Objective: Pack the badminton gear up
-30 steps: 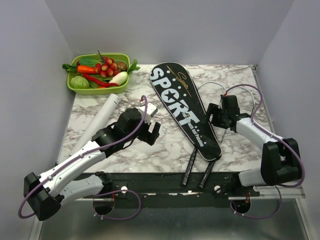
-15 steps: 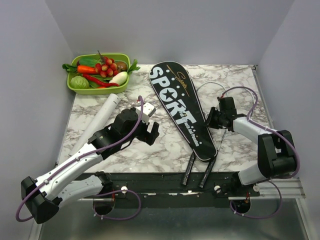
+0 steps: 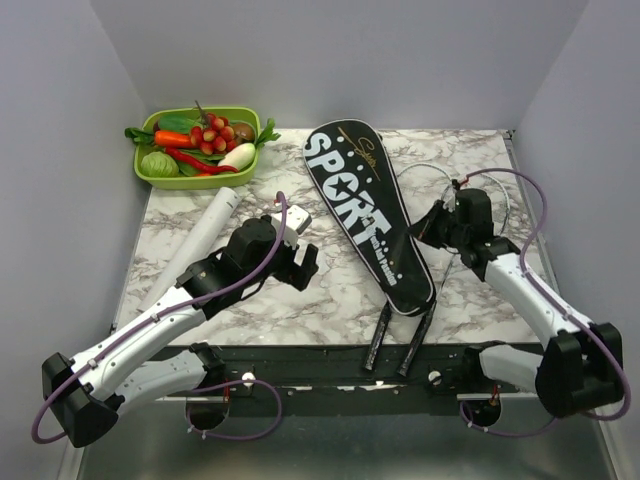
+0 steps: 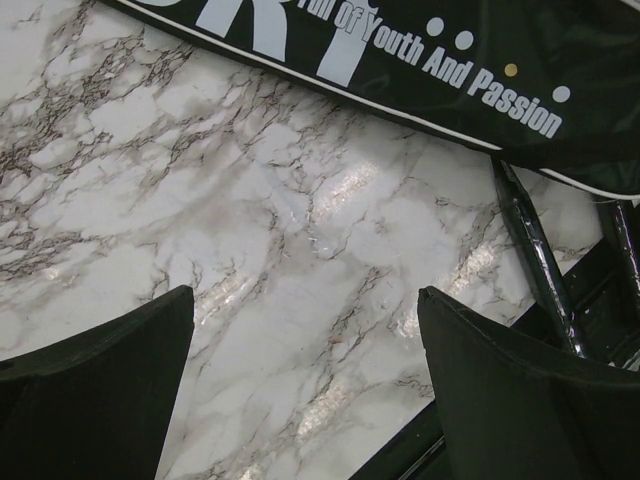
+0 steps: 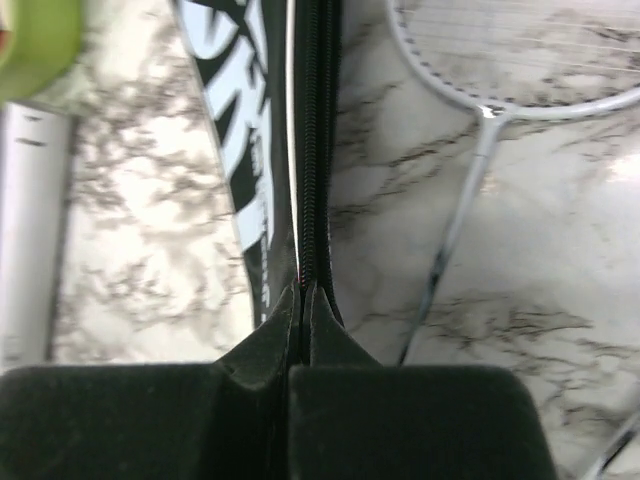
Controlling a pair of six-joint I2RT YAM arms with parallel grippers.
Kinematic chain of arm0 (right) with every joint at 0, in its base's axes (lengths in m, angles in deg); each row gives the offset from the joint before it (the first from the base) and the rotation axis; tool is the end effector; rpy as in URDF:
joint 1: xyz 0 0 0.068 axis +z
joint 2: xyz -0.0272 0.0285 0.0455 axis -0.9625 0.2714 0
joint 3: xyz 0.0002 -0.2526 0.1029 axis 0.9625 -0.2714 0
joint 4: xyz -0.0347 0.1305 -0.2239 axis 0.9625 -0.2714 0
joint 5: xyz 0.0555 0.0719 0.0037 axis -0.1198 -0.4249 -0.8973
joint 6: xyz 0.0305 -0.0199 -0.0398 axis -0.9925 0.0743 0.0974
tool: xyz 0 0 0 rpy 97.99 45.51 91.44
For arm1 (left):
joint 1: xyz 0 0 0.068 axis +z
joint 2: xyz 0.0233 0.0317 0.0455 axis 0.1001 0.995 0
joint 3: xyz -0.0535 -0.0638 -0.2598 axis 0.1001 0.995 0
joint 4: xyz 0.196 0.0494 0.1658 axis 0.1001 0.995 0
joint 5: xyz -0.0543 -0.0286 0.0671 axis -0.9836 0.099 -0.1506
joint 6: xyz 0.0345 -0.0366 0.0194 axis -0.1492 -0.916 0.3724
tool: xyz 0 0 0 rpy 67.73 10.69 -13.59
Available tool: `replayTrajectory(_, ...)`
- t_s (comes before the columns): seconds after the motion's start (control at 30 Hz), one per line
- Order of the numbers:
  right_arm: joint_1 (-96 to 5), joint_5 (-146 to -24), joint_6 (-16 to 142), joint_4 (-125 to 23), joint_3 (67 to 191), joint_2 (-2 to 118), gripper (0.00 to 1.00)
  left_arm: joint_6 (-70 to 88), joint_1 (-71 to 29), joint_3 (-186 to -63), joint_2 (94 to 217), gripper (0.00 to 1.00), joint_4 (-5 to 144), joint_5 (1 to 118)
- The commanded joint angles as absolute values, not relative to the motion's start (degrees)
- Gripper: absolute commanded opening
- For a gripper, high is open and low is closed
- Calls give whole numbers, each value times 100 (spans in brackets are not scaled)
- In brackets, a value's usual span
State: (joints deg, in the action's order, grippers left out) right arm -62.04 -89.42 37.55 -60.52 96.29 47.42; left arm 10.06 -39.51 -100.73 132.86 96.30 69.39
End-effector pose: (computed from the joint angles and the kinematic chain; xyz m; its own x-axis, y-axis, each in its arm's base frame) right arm 0.2548 0.0629 0.2356 -0.7043 0.3819 -0.5984 0.0082 0.8472 0.5311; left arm 0.1455 -0.1455 0.3094 -0.4735 0.2114 -0.8551 0.6159 0.7734 -0.1498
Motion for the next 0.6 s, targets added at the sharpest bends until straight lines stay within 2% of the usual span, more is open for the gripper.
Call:
replayTrajectory(0.0, -5809, -8852, 2714, -6096, 9707, 4060, 1, 980, -3978, -10025, 13155, 99, 9550, 7077)
replayTrajectory(0.1, -5203, -8334, 2047, -5947, 9559, 3743, 1, 971, -3978, -10008, 13102, 99, 9532, 7086)
replayTrajectory(0.27, -3578, -6612, 529, -5378, 9093, 3734, 0, 962, -3978, -9981, 12997, 99, 9480, 7121)
replayTrajectory(0.37, -2830, -6067, -194, -5068, 9021, 4356, 1, 962, -3970, -9955, 12952, 99, 9453, 7174)
replayTrajectory(0.4, -2680, -5986, -266, -4894, 9144, 4898, 1, 962, -3978, -9946, 12952, 99, 9462, 7200)
replayTrajectory(0.53, -2345, -6082, -285, -4944, 9891, 5920, 56, 962, -3978, -9920, 12926, 99, 9471, 7306)
replayTrajectory(0.57, -2336, -6030, -206, -4953, 9988, 5957, 62, 971, -3978, -9902, 12926, 99, 9471, 7349)
